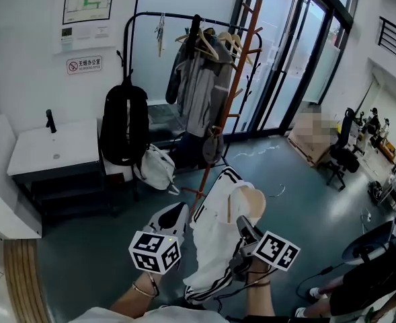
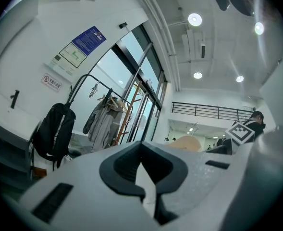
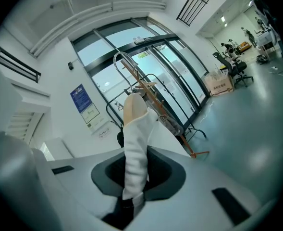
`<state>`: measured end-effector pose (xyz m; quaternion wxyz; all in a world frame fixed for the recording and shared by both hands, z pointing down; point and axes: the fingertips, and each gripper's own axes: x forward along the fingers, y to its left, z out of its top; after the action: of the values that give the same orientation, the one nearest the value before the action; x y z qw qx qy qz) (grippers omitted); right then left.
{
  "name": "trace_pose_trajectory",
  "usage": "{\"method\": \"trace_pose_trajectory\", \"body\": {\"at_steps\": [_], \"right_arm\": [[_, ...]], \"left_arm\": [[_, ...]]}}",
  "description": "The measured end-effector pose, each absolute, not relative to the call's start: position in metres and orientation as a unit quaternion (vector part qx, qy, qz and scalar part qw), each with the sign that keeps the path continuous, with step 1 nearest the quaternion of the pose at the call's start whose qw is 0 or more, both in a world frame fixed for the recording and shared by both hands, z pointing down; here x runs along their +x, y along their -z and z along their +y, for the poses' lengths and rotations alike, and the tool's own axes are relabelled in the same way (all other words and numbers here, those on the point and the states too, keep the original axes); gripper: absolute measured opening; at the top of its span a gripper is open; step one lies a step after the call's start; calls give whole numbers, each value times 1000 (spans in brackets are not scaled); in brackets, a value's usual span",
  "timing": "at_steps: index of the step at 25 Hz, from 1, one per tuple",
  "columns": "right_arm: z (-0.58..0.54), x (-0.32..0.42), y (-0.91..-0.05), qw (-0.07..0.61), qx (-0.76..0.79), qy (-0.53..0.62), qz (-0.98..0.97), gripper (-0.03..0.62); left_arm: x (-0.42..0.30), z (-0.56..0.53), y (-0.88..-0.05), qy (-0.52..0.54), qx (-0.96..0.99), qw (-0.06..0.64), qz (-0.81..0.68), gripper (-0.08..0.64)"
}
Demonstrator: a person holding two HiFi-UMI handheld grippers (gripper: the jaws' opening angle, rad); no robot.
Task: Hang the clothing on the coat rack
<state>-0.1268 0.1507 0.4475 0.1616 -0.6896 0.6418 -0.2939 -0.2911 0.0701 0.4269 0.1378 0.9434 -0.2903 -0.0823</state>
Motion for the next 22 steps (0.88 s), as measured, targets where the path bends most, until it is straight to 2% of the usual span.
{"method": "trace_pose_trajectory", "body": {"at_steps": [22], "right_arm": [[59,6,-430,169,-664,297,666,64]], "left_arm": [[-154,-5,-405,81,943,108,-304,8]]}}
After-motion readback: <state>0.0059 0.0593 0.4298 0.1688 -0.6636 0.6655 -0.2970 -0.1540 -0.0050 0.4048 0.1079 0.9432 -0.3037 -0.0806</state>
